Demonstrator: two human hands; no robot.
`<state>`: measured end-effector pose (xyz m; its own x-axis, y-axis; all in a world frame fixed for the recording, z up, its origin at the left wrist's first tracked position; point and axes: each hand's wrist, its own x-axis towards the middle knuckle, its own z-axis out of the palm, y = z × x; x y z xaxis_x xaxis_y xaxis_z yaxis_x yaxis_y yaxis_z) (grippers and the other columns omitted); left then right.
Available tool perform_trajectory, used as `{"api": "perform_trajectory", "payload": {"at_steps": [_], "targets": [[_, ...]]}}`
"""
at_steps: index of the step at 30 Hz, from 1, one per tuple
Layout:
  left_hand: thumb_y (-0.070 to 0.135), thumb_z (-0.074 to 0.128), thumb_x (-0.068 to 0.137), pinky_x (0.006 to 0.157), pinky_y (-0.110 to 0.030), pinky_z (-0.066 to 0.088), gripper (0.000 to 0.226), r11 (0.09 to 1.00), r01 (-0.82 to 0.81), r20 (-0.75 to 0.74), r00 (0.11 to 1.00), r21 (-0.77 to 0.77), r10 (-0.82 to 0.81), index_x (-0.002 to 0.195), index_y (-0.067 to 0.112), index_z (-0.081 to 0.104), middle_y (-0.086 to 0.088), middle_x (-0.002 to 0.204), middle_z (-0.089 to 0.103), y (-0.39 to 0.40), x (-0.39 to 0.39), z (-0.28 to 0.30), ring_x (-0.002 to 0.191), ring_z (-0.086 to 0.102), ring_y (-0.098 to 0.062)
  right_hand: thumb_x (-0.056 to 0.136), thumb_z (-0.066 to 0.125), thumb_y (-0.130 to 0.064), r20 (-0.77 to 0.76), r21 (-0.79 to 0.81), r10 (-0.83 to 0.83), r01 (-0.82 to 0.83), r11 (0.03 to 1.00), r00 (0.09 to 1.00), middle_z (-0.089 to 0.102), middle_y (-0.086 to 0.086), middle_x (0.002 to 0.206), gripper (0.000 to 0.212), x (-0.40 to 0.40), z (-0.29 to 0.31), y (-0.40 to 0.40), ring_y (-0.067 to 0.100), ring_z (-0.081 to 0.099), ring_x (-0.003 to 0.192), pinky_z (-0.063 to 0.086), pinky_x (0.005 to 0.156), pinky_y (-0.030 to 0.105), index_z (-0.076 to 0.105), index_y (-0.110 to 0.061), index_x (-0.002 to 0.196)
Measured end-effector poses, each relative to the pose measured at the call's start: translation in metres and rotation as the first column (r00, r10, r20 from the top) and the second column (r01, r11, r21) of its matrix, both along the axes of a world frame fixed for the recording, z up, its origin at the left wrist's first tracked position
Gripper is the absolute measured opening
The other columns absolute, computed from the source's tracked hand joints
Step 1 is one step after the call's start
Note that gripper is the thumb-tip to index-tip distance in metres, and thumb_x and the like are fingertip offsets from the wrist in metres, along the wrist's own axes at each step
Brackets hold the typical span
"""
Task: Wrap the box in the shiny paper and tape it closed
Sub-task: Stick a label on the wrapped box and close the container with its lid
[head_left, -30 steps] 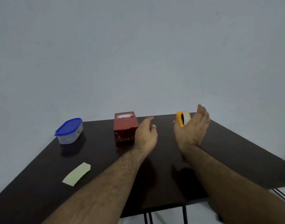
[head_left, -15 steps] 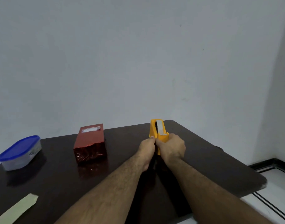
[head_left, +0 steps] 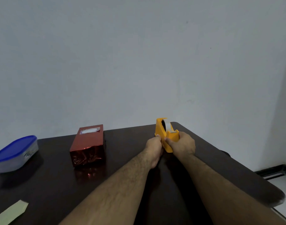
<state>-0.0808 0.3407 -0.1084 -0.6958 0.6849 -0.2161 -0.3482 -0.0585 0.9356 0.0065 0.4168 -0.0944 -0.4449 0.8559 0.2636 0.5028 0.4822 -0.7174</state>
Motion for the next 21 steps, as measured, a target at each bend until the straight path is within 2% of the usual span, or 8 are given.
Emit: {"api": "perform_trajectory", "payload": {"at_steps": [4, 7, 9, 11, 13, 14, 18, 21], "targets": [[0.039, 0.039, 0.113, 0.073, -0.024, 0.046, 0.031, 0.996, -0.047, -0.128, 0.991, -0.075, 0.037, 0.099, 0.023, 0.062, 0.000, 0.099, 0.072, -0.024, 0.002, 0.003, 0.082, 0.061, -0.010, 0.093, 0.076, -0.030, 0.030, -0.041, -0.023, 0.024, 0.999, 0.999, 0.071, 0.012, 0.126, 0.040, 0.012, 0.005, -0.022, 0.036, 0.066, 0.119, 0.053, 0.096, 0.043, 0.063, -0.014, 0.128], [0.027, 0.053, 0.103, 0.081, -0.030, 0.050, 0.022, 0.982, -0.156, -0.377, 0.920, -0.103, 0.107, 0.088, 0.018, 0.065, 0.001, 0.092, 0.069, -0.073, 0.003, 0.013, 0.087, 0.065, -0.020, 0.093, 0.066, -0.016, -0.050, -0.019, -0.027, 0.026, 0.999, 0.998, 0.066, 0.016, 0.133, 0.055, 0.017, 0.004, -0.063, 0.041, 0.061, 0.126, 0.050, 0.102, 0.045, 0.052, -0.014, 0.146], [0.022, 0.059, 0.098, 0.092, -0.034, 0.058, 0.014, 0.963, -0.236, -0.565, 0.816, -0.131, 0.123, 0.093, 0.020, 0.072, 0.003, 0.101, 0.074, -0.121, 0.006, 0.025, 0.099, 0.070, -0.021, 0.093, 0.068, -0.018, -0.077, 0.037, 0.017, -0.014, 0.999, 0.997, 0.065, 0.016, 0.135, 0.061, 0.017, 0.005, -0.095, 0.041, 0.060, 0.127, 0.049, 0.104, 0.045, 0.048, -0.015, 0.151], [0.024, 0.063, 0.098, 0.100, -0.033, 0.056, 0.016, 0.903, -0.355, -0.785, 0.618, -0.242, 0.033, 0.108, 0.023, 0.076, 0.005, 0.112, 0.076, -0.183, 0.006, 0.037, 0.107, 0.070, -0.016, 0.095, 0.069, -0.023, -0.039, 0.065, 0.116, -0.113, 0.991, 0.993, 0.066, 0.014, 0.137, 0.057, 0.013, 0.005, -0.132, 0.038, 0.061, 0.128, 0.050, 0.106, 0.043, 0.052, -0.017, 0.149], [0.025, 0.064, 0.098, 0.099, -0.032, 0.056, 0.021, 0.764, -0.528, -0.904, 0.395, -0.372, -0.167, 0.115, 0.025, 0.075, 0.005, 0.114, 0.076, -0.245, 0.004, 0.048, 0.107, 0.069, -0.017, 0.096, 0.069, -0.027, 0.023, 0.051, 0.245, -0.246, 0.968, 0.969, 0.067, 0.009, 0.140, 0.057, 0.006, 0.004, -0.168, 0.033, 0.062, 0.129, 0.051, 0.107, 0.039, 0.053, -0.021, 0.151], [0.026, 0.064, 0.097, 0.097, -0.035, 0.057, 0.020, 0.665, -0.611, -0.900, 0.344, -0.431, -0.268, 0.114, 0.026, 0.074, 0.003, 0.114, 0.075, -0.272, 0.001, 0.051, 0.107, 0.070, -0.020, 0.097, 0.070, -0.027, 0.052, 0.049, 0.294, -0.296, 0.954, 0.954, 0.066, 0.006, 0.142, 0.057, 0.004, 0.004, -0.185, 0.030, 0.062, 0.130, 0.050, 0.107, 0.037, 0.054, -0.022, 0.151], [0.038, 0.070, 0.094, 0.085, -0.040, 0.063, 0.027, 0.268, -0.751, -0.749, 0.418, -0.604, -0.514, 0.113, 0.018, 0.069, -0.002, 0.109, 0.071, -0.375, -0.007, 0.053, 0.101, 0.069, -0.025, 0.097, 0.072, -0.029, 0.118, 0.068, 0.451, -0.461, 0.885, 0.884, 0.067, -0.001, 0.140, 0.047, -0.006, 0.004, -0.252, 0.023, 0.063, 0.128, 0.049, 0.106, 0.031, 0.063, -0.028, 0.143], [0.053, 0.075, 0.091, 0.079, -0.036, 0.061, 0.040, 0.195, -0.703, -0.682, 0.521, -0.684, -0.514, 0.100, 0.014, 0.068, -0.003, 0.098, 0.072, -0.428, -0.012, 0.042, 0.092, 0.069, -0.022, 0.094, 0.075, -0.034, 0.171, 0.077, 0.506, -0.523, 0.849, 0.846, 0.071, -0.003, 0.132, 0.038, -0.010, 0.002, -0.293, 0.021, 0.066, 0.121, 0.051, 0.105, 0.032, 0.071, -0.030, 0.131]]}}
